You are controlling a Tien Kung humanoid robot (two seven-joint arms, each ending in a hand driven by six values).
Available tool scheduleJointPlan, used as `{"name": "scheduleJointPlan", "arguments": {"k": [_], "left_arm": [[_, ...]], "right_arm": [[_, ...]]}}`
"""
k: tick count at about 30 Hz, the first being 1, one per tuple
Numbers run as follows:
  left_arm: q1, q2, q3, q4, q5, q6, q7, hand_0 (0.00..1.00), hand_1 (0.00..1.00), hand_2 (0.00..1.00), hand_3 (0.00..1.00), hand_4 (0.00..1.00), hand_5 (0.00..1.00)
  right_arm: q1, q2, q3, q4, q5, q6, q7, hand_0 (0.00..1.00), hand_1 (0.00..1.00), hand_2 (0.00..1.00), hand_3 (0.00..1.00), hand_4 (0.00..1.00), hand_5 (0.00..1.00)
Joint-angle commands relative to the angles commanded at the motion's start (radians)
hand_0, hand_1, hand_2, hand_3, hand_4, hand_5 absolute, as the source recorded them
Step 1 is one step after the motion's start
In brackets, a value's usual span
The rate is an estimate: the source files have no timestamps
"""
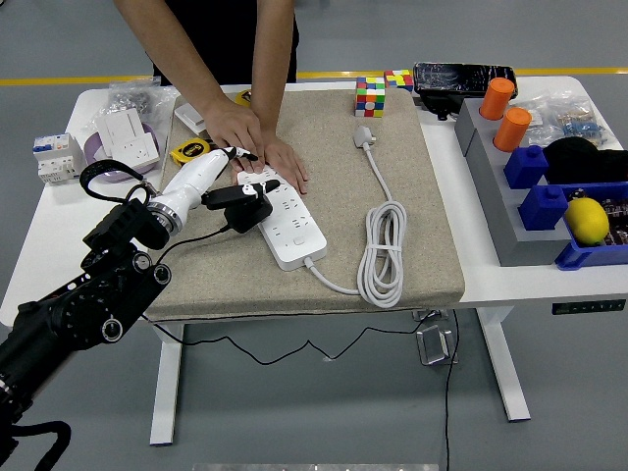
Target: Pick up the plug,place it near the board,insert it into the board,press the button
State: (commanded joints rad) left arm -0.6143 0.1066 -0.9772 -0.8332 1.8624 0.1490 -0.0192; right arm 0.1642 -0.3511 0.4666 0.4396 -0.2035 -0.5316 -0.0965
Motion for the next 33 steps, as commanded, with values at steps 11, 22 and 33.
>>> {"name": "scheduleJointPlan", "arguments": {"k": [11,22,33], "left_arm": [[-0.014,-0.019,0.022,0.099,0.090,0.006,0.006,0.746,0.871,0.802,0.878,0.998,0.649],[-0.019,-0.037,0.037,0.119,0.122,0.028,0.013,0.618,0.747,0.645,0.704,0.998,0.520],[-0.021,-0.042,0.044,0.123,0.147,0.069,0.037,0.515,0.612,0.451,0.446,0.935,0.405]], "right_arm": [[0.001,0.000,0.000,-0.001,0.001,0.000,0.000,0.922,0.888,0.820,0.811,0.998,0.998],[0.005,0.001,0.004,0.000,-0.002,-0.001,0.001,0.922,0.888,0.820,0.811,0.998,0.998],[0.003,-0.001,0.001,-0.001,0.001,-0.002,0.002,0.921,0.888,0.820,0.811,0.998,0.998]]}}
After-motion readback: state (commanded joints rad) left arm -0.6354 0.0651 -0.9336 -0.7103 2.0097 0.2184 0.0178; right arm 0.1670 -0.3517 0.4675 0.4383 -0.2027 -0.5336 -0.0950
